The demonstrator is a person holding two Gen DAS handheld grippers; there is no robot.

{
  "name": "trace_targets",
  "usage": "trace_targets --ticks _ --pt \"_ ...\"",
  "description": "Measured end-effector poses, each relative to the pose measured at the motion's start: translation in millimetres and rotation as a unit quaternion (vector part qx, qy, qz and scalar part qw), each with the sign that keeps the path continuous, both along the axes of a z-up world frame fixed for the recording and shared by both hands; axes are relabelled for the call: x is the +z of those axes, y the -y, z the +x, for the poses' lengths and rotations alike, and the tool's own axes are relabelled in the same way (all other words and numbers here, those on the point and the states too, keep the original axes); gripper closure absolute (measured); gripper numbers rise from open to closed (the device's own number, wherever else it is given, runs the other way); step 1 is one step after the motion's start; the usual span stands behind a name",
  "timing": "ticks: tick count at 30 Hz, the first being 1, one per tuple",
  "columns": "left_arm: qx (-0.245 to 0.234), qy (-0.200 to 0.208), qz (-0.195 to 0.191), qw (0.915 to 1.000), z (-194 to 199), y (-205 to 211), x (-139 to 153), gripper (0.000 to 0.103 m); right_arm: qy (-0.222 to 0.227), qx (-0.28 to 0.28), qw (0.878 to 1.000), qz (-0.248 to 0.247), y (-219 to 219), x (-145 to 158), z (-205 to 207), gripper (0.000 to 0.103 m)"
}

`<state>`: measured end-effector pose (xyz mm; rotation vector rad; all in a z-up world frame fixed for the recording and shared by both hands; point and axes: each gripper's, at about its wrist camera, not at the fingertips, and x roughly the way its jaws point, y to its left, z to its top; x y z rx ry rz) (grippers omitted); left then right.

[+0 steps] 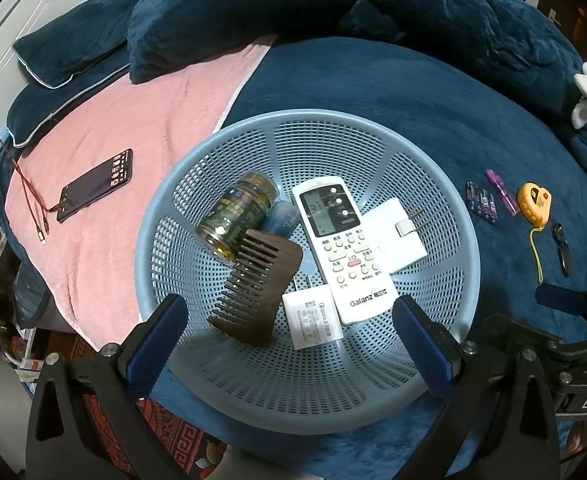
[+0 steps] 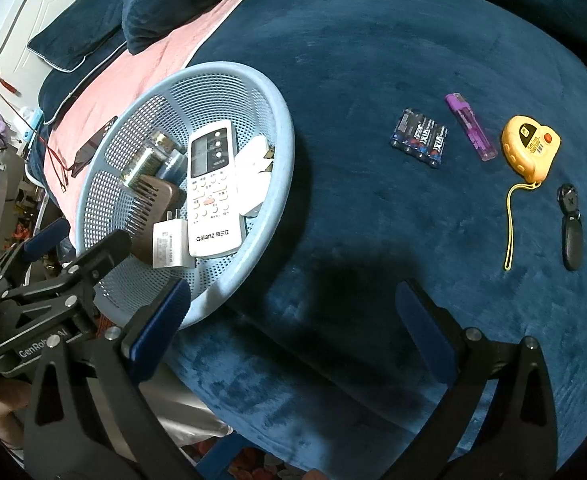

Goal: Organize rigid objects
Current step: 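Hold both tools open above basket, then withdraw toward remaining objects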

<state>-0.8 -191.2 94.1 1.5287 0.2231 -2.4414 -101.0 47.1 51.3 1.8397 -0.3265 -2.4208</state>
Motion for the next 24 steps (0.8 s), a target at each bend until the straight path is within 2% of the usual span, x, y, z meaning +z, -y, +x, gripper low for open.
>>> trace_targets --ticks 24 --pt "-0.022 0.000 -0.002 0.9998 -5.9 -19.3 0.7 0.001 -0.001 -0.013 1.000 0.001 -19.0 1.8 12.1 0.000"
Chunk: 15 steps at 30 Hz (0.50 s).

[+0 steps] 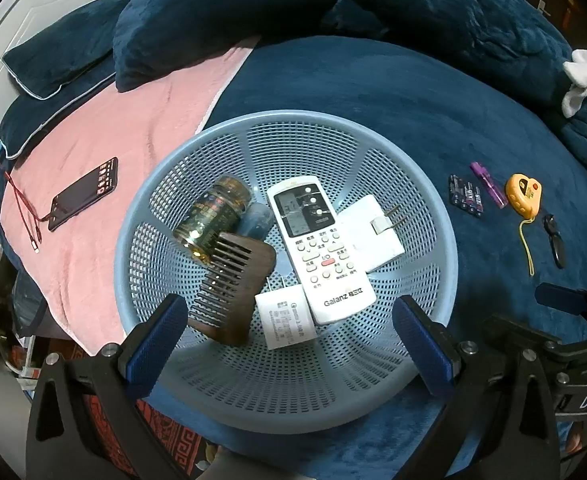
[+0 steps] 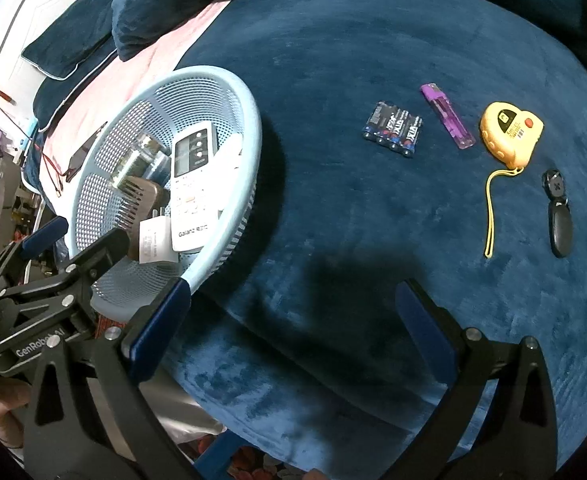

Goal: Organize rigid objects
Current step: 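Hold both tools open above basket, then withdraw toward remaining objects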

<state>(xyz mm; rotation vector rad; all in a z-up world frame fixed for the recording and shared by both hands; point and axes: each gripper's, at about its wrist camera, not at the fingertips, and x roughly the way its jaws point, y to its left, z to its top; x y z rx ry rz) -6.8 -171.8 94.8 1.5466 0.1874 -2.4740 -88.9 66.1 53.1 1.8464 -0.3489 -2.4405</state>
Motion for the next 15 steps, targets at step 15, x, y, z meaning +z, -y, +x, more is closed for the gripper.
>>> trace_targets --ticks 15 --pt "-0.014 0.001 -0.001 0.9999 -4.0 -17.1 1.1 0.001 -0.001 -0.008 1.000 -0.001 -12.7 1.0 8.6 0.000"
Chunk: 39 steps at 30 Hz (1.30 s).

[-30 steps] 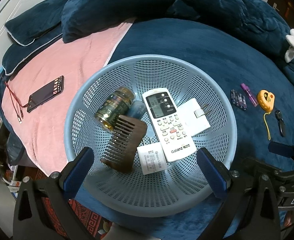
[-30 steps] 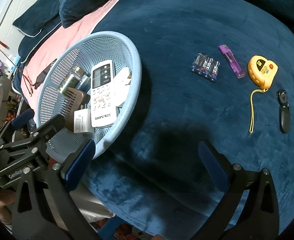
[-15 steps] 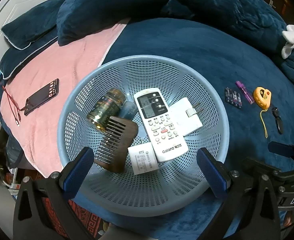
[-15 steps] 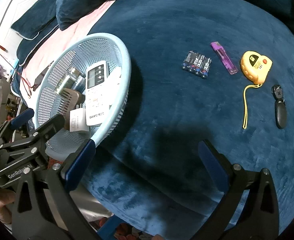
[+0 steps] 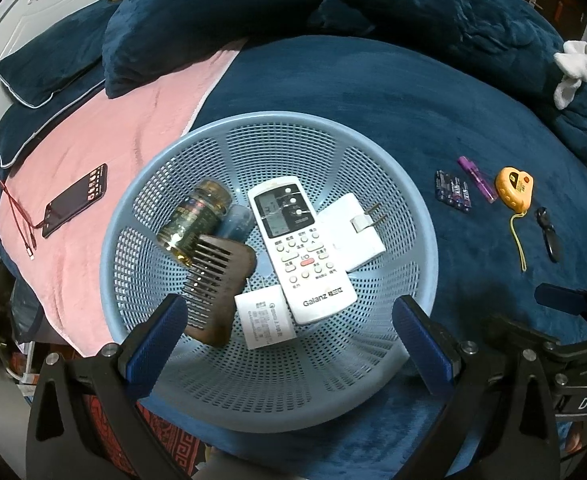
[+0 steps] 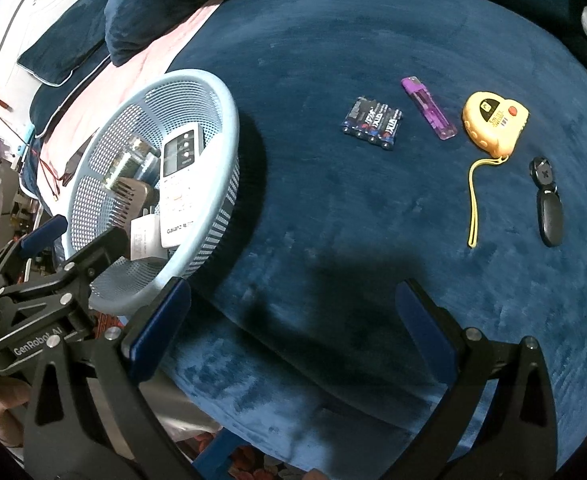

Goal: Organize rigid objects
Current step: 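Hold both tools open above basket, then withdraw toward remaining objects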

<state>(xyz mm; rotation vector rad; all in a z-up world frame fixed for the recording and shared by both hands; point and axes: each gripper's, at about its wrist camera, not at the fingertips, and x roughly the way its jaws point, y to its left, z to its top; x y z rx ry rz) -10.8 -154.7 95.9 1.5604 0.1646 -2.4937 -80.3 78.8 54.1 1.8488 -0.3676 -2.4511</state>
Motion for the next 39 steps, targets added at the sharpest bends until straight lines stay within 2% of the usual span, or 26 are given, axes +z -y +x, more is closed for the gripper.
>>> trace_targets --ticks 39 --pt "-0.058 0.008 -0.011 0.9982 -15.7 -65.9 -3.9 0.001 -0.003 -0.033 0.999 -0.010 -53.3 2.0 29.0 0.000"
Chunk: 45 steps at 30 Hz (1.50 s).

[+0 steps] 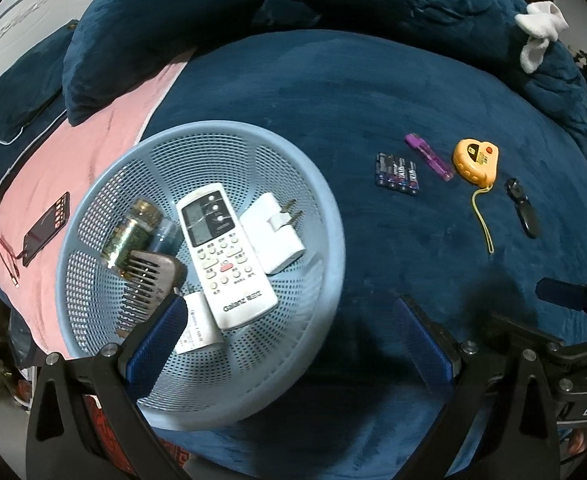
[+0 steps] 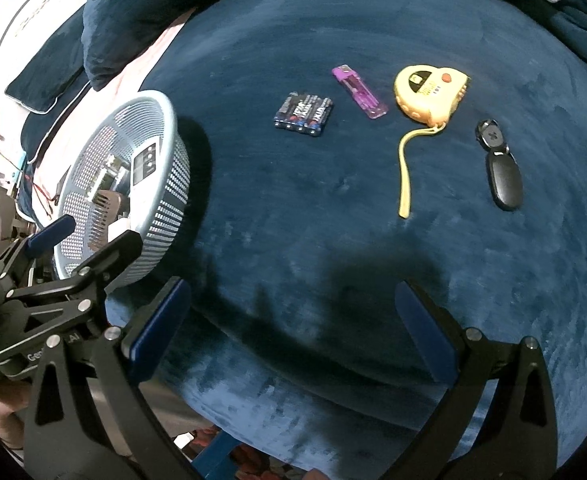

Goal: Organize rigid objects
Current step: 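Hold both tools open above basket, then withdraw toward remaining objects, then grasp batteries with left tool while right tool grasps black key fob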

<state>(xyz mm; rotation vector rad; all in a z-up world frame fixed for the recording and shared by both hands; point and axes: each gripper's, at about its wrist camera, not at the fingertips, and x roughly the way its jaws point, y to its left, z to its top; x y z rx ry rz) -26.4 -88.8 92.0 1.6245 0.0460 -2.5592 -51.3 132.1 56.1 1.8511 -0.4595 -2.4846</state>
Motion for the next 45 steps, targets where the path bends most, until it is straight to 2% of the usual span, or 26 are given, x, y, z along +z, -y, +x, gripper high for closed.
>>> trace_targets --ticks 19,45 --pt "-0.035 0.007 -0.005 0.9993 -13.1 -43.2 -3.5 0.001 0.004 -0.031 0.999 -0.009 -40.5 -3.8 20.3 0.000" --pt "-0.064 0.032 0.012 0.9973 -33.1 -84.7 -32.5 0.001 0.030 -0.063 0.998 -0.009 -83.2 -25.4 31.4 0.000"
